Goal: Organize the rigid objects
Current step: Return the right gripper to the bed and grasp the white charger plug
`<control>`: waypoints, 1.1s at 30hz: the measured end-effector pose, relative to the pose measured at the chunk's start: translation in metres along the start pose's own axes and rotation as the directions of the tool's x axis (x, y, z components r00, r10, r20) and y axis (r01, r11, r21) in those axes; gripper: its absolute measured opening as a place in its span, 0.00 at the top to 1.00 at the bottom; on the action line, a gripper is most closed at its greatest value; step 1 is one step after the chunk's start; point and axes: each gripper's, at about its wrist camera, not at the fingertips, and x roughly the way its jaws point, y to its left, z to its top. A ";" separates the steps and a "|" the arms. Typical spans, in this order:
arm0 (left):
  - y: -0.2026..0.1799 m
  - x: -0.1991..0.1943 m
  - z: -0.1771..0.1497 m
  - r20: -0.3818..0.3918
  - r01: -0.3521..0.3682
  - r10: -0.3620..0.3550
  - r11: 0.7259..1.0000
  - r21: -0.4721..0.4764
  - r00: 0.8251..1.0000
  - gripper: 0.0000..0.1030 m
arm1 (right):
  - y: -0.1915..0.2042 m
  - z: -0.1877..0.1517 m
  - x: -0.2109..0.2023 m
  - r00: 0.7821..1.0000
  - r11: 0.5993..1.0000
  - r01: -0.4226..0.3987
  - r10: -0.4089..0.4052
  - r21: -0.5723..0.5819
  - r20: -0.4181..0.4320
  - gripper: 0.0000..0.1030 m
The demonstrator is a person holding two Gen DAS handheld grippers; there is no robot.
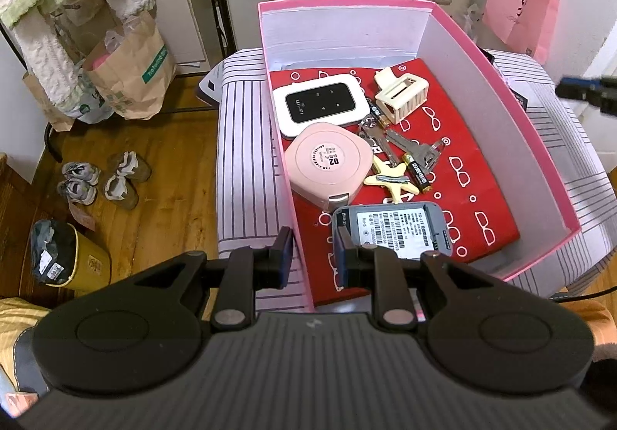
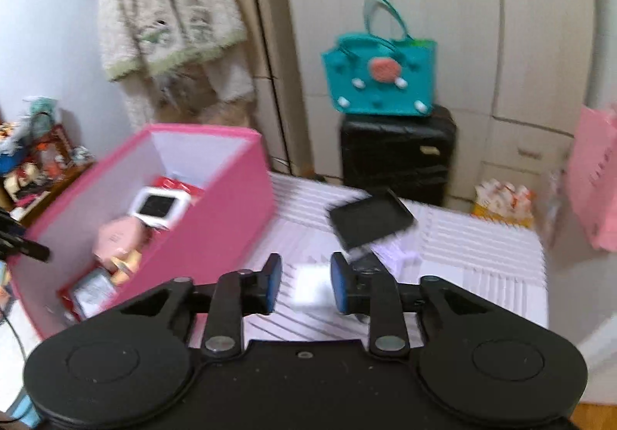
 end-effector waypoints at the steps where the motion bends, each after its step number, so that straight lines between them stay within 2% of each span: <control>1: 0.000 0.000 0.000 0.000 0.001 -0.001 1.000 -0.006 1.000 0.80 | -0.004 -0.006 0.002 1.000 1.000 0.008 -0.008 0.003 -0.008 0.57; 4: 0.002 0.000 -0.001 0.006 0.003 -0.003 1.000 -0.020 1.000 0.80 | -0.006 -0.021 0.009 0.999 1.000 0.029 -0.029 -0.007 -0.020 0.46; 6: 0.004 -0.001 -0.002 0.013 0.013 -0.013 0.999 -0.042 1.000 0.80 | -0.004 -0.029 0.015 0.999 0.999 0.025 -0.025 -0.021 -0.029 0.42; 13: 0.005 -0.001 -0.004 0.023 0.016 -0.015 0.998 -0.063 1.000 0.80 | 0.007 -0.041 0.037 0.999 0.997 -0.011 0.008 -0.072 -0.043 0.38; 20: 0.006 -0.001 0.000 0.010 0.024 -0.023 0.998 -0.061 1.000 0.80 | 0.020 -0.032 0.069 0.996 0.982 0.066 -0.077 -0.178 -0.051 0.38; 24: 0.008 0.000 -0.001 0.013 0.036 -0.035 0.997 -0.066 0.999 0.80 | 0.024 -0.026 0.084 0.991 0.979 0.095 -0.111 -0.179 -0.077 0.39; 25: 0.009 0.000 -0.001 0.014 0.038 -0.037 0.997 -0.067 0.999 0.80 | 0.025 -0.026 0.087 0.989 0.979 0.102 -0.119 -0.179 -0.084 0.49; 27: 0.009 0.000 -0.001 0.014 0.041 -0.040 0.997 -0.065 0.999 0.80 | 0.028 -0.026 0.091 0.983 0.975 0.127 -0.148 -0.181 -0.109 0.53; 33: 0.011 0.000 -0.002 0.017 0.052 -0.051 0.997 -0.063 0.999 0.80 | 0.037 -0.024 0.075 0.990 0.984 0.094 -0.108 -0.151 -0.092 0.54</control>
